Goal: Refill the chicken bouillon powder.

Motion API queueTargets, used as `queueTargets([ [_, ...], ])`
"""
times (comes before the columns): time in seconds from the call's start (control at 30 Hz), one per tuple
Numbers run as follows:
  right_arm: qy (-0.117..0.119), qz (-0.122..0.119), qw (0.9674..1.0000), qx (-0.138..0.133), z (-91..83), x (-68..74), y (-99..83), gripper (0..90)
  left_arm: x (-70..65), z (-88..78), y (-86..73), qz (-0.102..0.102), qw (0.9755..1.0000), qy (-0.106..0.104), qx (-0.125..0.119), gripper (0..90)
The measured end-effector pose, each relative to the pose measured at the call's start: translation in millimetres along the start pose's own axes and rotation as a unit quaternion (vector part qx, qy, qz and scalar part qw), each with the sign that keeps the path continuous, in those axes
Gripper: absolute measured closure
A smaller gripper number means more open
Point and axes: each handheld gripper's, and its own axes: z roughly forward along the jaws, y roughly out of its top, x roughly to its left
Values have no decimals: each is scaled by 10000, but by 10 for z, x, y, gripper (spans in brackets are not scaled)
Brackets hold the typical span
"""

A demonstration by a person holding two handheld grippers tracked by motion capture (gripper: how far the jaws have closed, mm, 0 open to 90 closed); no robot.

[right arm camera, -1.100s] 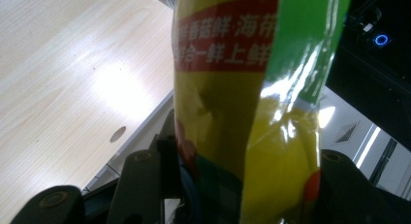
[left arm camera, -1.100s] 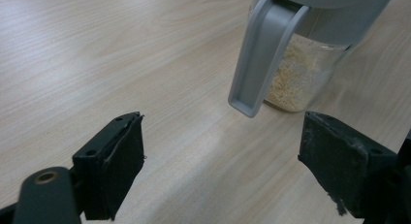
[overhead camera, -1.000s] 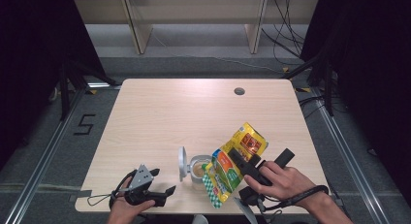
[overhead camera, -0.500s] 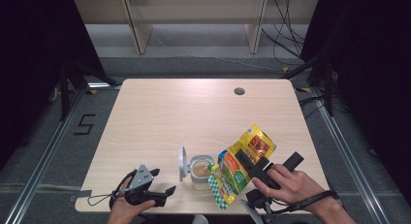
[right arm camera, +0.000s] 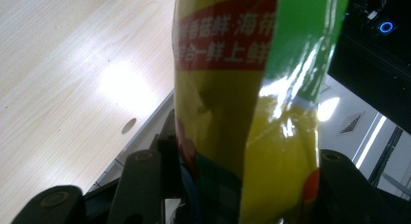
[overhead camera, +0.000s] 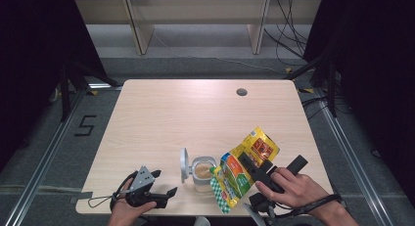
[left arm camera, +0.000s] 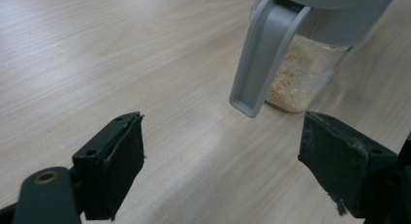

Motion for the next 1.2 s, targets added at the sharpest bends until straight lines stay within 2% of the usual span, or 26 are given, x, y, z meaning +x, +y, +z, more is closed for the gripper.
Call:
queueTargets([
  [0.03,-18,328,9994,86,-12,37,11,574,-1,0,0,-1,10000,-3,2,157],
  [0.07,-28,22,10000,3,1,-4,3,575,-1,2,-1,-7,10000,-11,-7,157],
  [0.13,-41,131,9999,21,4,13,2,575,-2,3,0,-9,10000,-8,-5,157],
  [0.33,-67,67,10000,6,14,-31,12,575,-1,2,-1,-8,10000,-5,-4,157],
  [0.4,-83,123,9999,6,21,-32,17,576,-2,1,-1,1,10000,-6,-1,157],
  [0.43,-82,81,9999,-9,26,-38,17,576,-9,6,-1,-48,10000,-19,-38,157],
  [0.5,-83,116,9999,-11,39,-37,18,576,-2,1,0,1,10000,-5,0,157],
  [0.67,-132,35,9999,-78,74,-48,21,577,-9,1,-1,-43,10000,12,-37,157],
  [0.73,-70,107,9999,-12,74,-38,20,577,2,-4,0,19,10000,12,8,157],
  [0.8,-85,111,9999,-18,82,-39,20,577,0,0,0,8,10000,-3,1,157],
  [0.87,-90,132,9999,-22,88,-37,21,577,-20,5,-4,-129,9999,-10,-25,157],
  [0.9,-82,128,9999,-27,93,-39,23,577,-18,7,-4,-126,9999,-15,-31,157],
  [0.93,-81,118,9999,-28,96,-41,24,578,1,1,1,20,10000,-7,-6,157],
  [1.13,-59,88,9999,-40,114,-54,11,614,-8,4,-2,-39,10000,-13,-39,157],
  [1.17,-87,90,9999,-28,116,-49,14,614,-20,10,-6,-134,9999,-19,-48,157],
  [1.2,-85,86,9999,-33,119,-45,16,615,-20,6,-4,-124,9999,-10,-24,157],
])
